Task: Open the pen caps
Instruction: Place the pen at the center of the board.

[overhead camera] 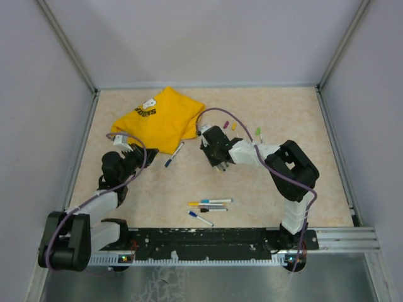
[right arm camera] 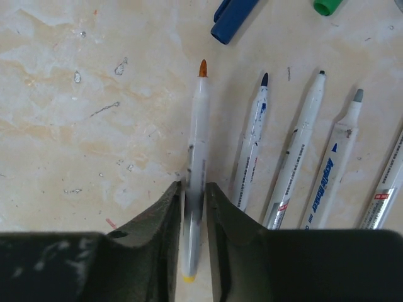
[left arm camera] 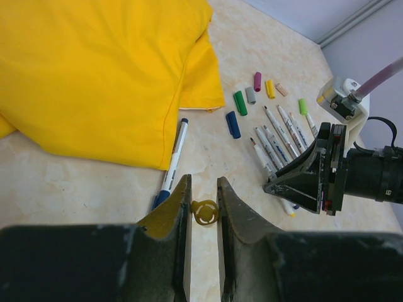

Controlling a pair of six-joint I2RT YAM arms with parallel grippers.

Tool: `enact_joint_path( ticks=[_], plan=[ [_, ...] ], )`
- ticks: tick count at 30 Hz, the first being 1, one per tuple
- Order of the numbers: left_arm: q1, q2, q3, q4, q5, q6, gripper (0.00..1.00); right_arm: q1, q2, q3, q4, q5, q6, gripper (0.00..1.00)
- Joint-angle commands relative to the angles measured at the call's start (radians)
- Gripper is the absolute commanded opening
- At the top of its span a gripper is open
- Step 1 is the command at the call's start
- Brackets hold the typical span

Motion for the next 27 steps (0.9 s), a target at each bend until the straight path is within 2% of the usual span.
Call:
enact_joint_path(
  ticks=[1, 10, 16, 21, 27],
  plan=[
    [-0.007, -0.017, -0.017, 0.006, -0.009, 0.016, 0.00, 0.004, 0.022, 0.033, -0.032, 0.048, -0.014, 0.26],
    [-0.008, -0.018, -0.016, 0.006, 0.006, 0.012, 0.00, 0.004, 0.006, 0.041, -0.041, 0.026, -0.028, 0.27],
    [-0.044, 0.013, -0.013, 0.028, 0.042, -0.017, 0.00, 0.004, -0.081, 0.033, -0.015, 0.001, -0.051, 0.27],
    [-0.116, 0.039, 0.003, 0.036, 0.014, -0.027, 0.00, 0.003, -0.170, 0.017, 0.012, -0.019, -0.091, 0.28],
    [-0.287, 0.087, 0.061, -0.024, -0.134, 0.003, 0.00, 0.000, -0.264, -0.004, 0.037, -0.095, -0.144, 0.28]
  ],
)
